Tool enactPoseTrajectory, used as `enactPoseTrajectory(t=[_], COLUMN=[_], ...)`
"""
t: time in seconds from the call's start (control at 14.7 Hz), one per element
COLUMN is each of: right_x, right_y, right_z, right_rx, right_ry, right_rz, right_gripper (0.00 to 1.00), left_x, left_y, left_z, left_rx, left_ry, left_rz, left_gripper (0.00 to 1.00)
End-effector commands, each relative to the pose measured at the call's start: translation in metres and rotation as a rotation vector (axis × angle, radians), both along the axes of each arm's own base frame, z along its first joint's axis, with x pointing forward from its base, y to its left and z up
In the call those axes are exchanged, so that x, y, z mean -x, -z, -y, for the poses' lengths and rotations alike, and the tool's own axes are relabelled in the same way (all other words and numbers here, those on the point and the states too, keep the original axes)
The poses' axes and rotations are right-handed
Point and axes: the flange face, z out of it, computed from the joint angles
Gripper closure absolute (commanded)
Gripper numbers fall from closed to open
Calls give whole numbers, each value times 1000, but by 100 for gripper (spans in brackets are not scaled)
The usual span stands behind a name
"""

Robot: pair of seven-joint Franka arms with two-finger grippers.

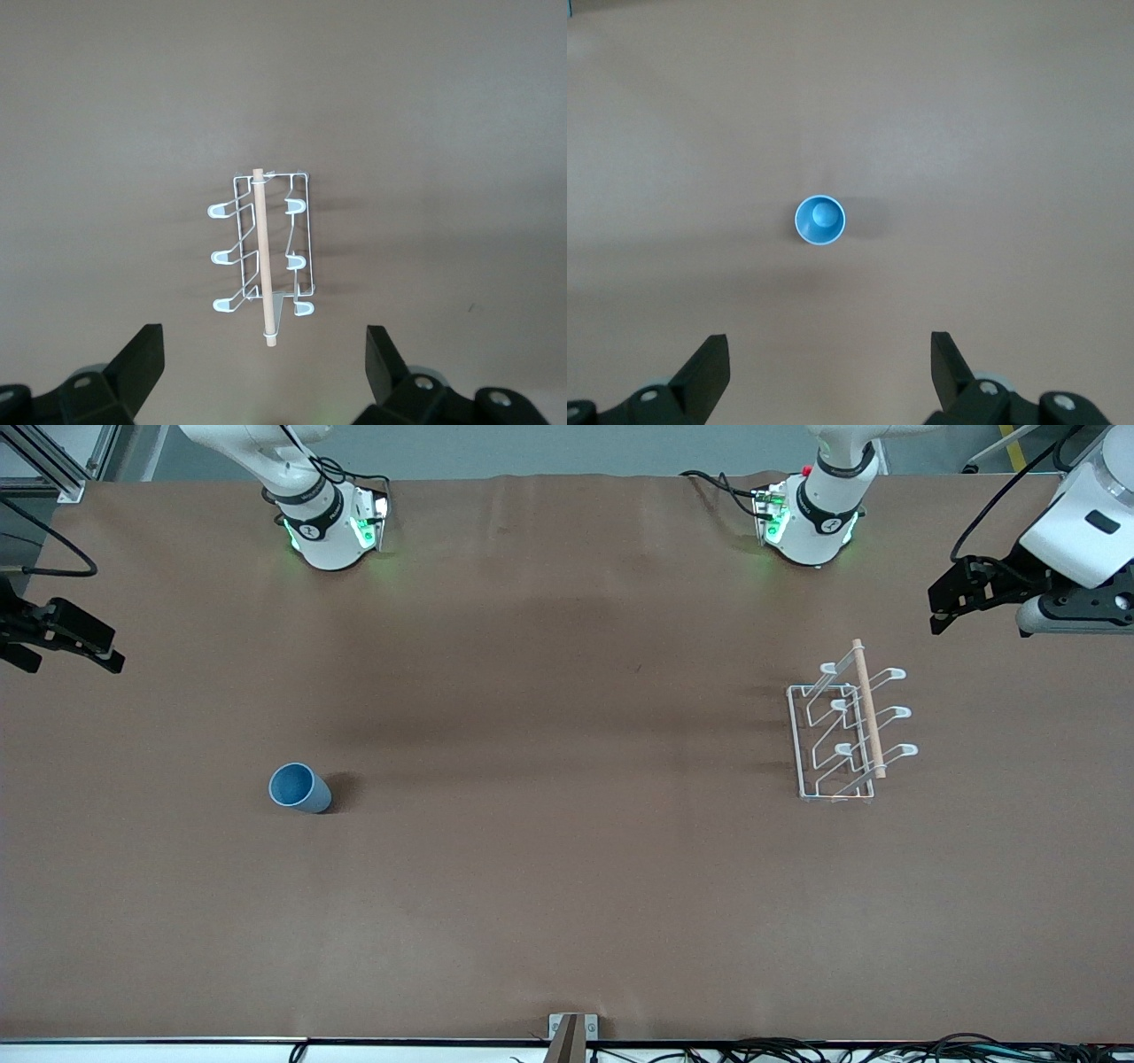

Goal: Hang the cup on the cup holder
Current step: 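Reach the right gripper down to the blue cup and grasp it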

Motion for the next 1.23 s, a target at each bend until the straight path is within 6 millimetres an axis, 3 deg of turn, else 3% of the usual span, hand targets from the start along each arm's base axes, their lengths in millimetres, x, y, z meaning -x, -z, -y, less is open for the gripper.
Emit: enactPoseTrajectory(t=[0.0,0.07,0.48,0.75,0.95,1.16], right_x=[-4,-8,-19,-39,-49,-48], right_y=[20,35,169,253,304,340], right_z=[1,2,8,8,12,9], right_rx=[0,1,3,10,12,-5], right_ry=[-7,-7,6,8,16,26], right_rz=[-5,0,6,-21,-64,-113], right_gripper=[0,0,0,0,1,3], left_x=[-5,-4,-1,1,1,-1], left_y=[-4,-4,-1,-3,-4,-10], left_z=[1,2,2,-1,-4,-6], left_rx=[1,1,-5,-8,-7,-8], left_ry=[1,4,0,-9,-12,-15], left_rz=[6,5,-27,-31,-29,-15], left_gripper=[0,0,0,0,0,0])
